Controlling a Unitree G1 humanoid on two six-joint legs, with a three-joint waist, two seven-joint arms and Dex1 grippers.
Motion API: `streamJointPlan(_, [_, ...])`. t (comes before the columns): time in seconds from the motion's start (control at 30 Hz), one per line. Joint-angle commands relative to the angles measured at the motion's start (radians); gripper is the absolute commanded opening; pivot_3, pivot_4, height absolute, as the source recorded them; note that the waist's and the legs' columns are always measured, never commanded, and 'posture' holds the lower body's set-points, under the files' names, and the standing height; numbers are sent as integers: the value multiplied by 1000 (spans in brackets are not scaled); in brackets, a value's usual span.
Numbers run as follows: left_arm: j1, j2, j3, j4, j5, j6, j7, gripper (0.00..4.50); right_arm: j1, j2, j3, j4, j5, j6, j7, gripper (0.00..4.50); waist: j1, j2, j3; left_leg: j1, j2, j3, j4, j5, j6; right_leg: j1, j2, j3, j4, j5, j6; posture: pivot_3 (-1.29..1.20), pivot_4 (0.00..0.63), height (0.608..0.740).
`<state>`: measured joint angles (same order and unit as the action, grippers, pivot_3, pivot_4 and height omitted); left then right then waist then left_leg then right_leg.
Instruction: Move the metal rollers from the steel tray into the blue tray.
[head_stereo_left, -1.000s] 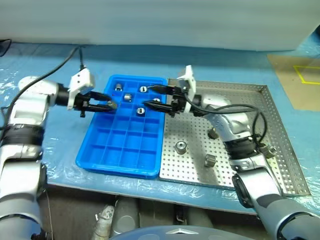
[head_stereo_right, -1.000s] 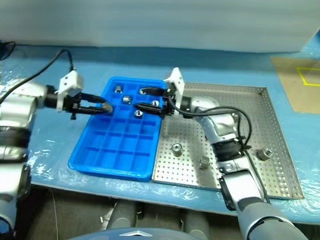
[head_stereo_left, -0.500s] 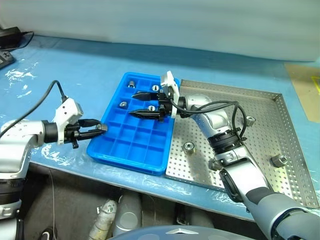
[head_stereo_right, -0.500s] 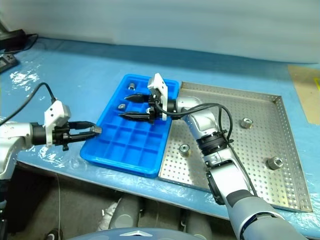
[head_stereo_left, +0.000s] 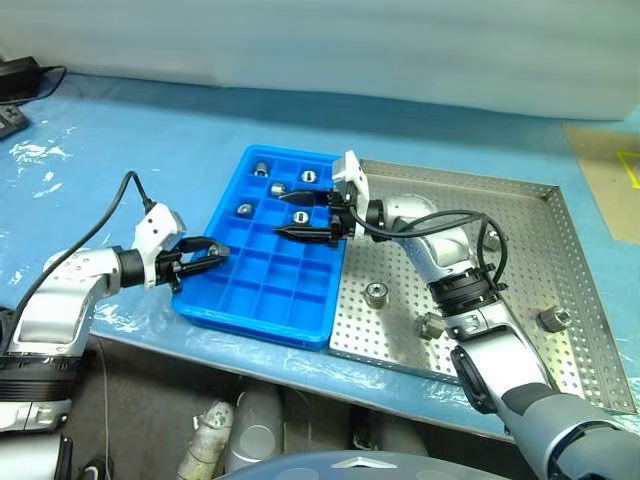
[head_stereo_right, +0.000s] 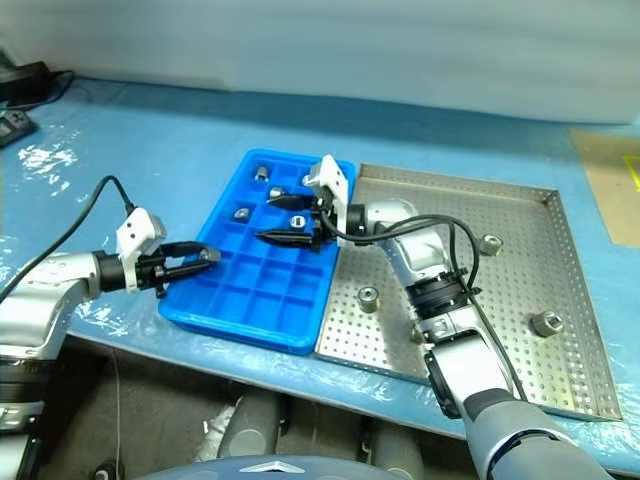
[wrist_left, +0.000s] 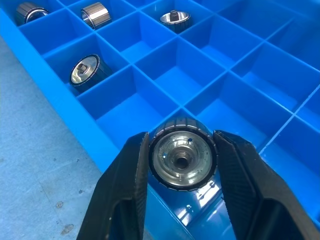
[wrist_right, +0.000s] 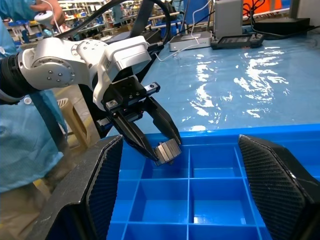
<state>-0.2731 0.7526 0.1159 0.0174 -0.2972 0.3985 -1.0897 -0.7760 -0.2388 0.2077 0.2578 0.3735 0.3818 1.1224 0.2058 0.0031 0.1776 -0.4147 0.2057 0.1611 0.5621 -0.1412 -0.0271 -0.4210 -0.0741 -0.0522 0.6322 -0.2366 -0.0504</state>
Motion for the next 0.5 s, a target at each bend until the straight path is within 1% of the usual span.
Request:
streamJointPlan(0.03, [-46, 28, -23, 46, 6, 6, -16, 2904, 8, -8, -21, -62, 7, 2, -17, 3787, 0, 0, 0, 1, 0, 0, 0, 0, 0, 0, 0, 0, 2, 0, 0, 283, 150, 740])
streamJointPlan(0.1, [-75, 40, -34, 55, 8, 0, -31, 2904, 14, -11, -23, -72, 8, 5, -28, 3787, -2, 0, 0, 2, 0, 0, 0, 0, -1, 0, 0, 0, 5, 0, 0, 264, 150, 740])
streamJointPlan(0.23, [-200, 40, -40, 99, -9, -6, -47, 2904, 37, -25, -39, -109, 21, 24, -51, 3787, -2, 0, 0, 4, 0, 0, 0, 1, -2, 0, 0, 1, 7, -1, -1, 229, 150, 740])
streamJointPlan(0.37, [-371, 46, -63, 144, -30, -2, -123, 2904, 66, -57, -61, -150, 24, 41, -72, 3787, -5, 0, 0, 3, 0, 0, 1, 3, -5, 0, 0, 2, 8, 0, -1, 150, 150, 740])
streamJointPlan(0.43, [-497, 21, -95, 228, -18, -20, -160, 2904, 80, -79, -87, -171, 26, 49, -94, 3787, -6, 0, 0, 3, 0, 1, 2, 4, -6, 0, 0, 2, 8, 0, -1, 102, 150, 740])
streamJointPlan(0.5, [-591, -9, -138, 322, 8, -61, -201, 2904, 98, -97, -109, -194, 25, 56, -122, 3787, -19, 0, 0, 2, 0, 5, 2, 4, -6, 0, 0, 2, 8, -1, -1, 46, 150, 740])
